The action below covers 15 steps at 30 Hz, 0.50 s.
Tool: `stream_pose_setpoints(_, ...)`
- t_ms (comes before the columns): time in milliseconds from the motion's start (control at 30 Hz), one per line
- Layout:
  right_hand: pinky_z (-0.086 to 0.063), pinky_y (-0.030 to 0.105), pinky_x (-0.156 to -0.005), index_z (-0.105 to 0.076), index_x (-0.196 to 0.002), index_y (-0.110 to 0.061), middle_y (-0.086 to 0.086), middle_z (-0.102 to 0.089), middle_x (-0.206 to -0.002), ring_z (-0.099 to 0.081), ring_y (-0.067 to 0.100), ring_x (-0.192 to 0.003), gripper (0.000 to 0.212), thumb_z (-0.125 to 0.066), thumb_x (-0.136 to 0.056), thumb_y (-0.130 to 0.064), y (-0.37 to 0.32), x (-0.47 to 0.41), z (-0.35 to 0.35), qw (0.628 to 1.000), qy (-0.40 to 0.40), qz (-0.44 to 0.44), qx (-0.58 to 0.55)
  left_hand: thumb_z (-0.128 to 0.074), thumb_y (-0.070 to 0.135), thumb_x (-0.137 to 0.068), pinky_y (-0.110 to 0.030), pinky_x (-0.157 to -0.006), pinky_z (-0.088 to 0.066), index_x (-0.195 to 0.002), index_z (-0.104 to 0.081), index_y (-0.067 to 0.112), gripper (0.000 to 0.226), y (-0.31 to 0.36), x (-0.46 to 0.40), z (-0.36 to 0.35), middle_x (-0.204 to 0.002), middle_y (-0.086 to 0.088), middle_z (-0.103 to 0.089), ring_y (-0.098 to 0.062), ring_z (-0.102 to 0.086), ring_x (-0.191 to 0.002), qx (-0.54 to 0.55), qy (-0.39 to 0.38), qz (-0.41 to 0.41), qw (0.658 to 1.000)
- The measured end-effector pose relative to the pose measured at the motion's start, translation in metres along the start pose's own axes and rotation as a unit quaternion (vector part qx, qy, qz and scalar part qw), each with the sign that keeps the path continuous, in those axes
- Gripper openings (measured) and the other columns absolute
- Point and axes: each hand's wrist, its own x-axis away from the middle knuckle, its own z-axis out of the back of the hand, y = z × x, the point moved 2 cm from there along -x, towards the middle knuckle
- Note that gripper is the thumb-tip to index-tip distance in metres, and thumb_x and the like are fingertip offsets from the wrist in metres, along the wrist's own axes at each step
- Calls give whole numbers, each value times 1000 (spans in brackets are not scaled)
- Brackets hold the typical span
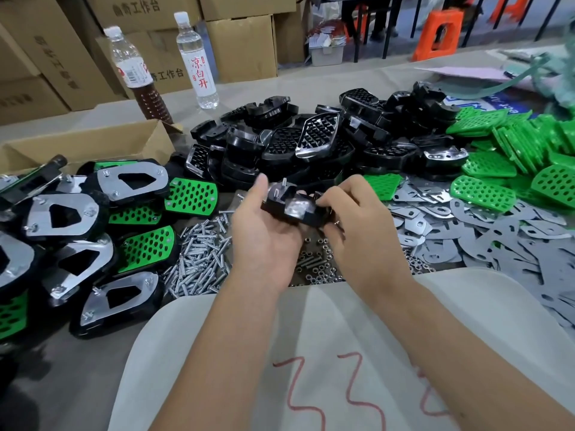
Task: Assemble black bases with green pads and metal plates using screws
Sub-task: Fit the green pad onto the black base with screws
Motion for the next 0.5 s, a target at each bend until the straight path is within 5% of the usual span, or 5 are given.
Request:
stream_pose_setpoints(200,-54,28,-69,-61,-113,-14,-5,-57,-106,-62,12,-90,41,-56,-82,13,7,-1,-2,996,17,21,-86,-43,-3,-104,-43,-95,-60,-118,-61,-7,24,7,-4,7,-120,-28,-68,-36,-69,-112,11,-7,-14,1000)
stream_pose_setpoints(367,-64,38,-66,-59,-114,-13,0,-64,-96,-69,16,-85,33,-44,-93,8,17,-2,-3,972,40,-108,-205,-45,-10,-101,-43,-81,-65,-136,-50,-17,36,0,-11,14,-126,-32,-67,-41,-70,-117,19,31,-15,999)
stream_pose_setpoints(500,-64,40,-58,-65,-112,-10,6,-67,-90,-71,21,-72,19,-48,-105,-5,23,-4,-4,916,-2,-239,-323,-42,-9,-103,-42,-86,-64,-140,-49,-15,39,-5,-12,15,-126,-30,-69,-37,-70,-117,10,16,-17,1000)
